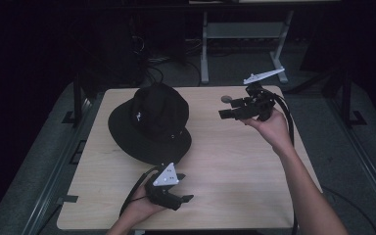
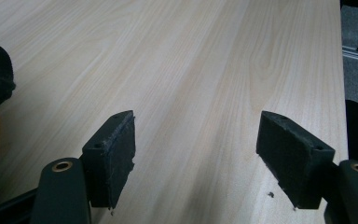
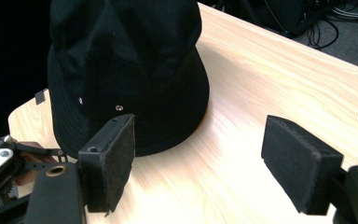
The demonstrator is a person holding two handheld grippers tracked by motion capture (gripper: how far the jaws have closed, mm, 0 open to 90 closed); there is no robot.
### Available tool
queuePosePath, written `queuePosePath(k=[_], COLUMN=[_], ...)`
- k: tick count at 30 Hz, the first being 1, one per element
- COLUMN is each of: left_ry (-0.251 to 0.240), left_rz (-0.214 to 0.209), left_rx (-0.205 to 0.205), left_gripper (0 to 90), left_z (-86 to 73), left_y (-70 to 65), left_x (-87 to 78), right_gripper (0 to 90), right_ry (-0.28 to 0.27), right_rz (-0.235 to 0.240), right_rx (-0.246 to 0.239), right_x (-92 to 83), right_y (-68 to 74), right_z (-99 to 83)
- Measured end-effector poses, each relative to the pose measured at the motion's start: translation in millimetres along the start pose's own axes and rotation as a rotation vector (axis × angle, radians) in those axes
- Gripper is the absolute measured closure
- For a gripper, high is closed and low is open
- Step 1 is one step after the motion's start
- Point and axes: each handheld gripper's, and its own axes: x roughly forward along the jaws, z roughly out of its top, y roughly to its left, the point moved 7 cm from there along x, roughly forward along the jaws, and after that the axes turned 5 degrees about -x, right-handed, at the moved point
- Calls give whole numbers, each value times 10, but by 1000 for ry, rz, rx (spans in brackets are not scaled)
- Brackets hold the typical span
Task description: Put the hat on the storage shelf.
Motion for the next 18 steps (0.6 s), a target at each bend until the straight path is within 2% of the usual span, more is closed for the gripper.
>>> queuePosePath(k=[12, 13, 18], left_ry=[7, 7, 5], left_rz=[1, 6, 0], left_rx=[3, 15, 3], left_gripper=[277, 277, 276], left_z=[-7, -4, -5], left_y=[7, 17, 5], left_x=[-3, -4, -4], right_gripper=[243, 242, 240], right_ry=[10, 9, 14], right_rz=[-1, -1, -6], right_rx=[33, 36, 54], right_x=[-30, -31, -45], right_y=[-75, -84, -122], right_z=[-259, -280, -392])
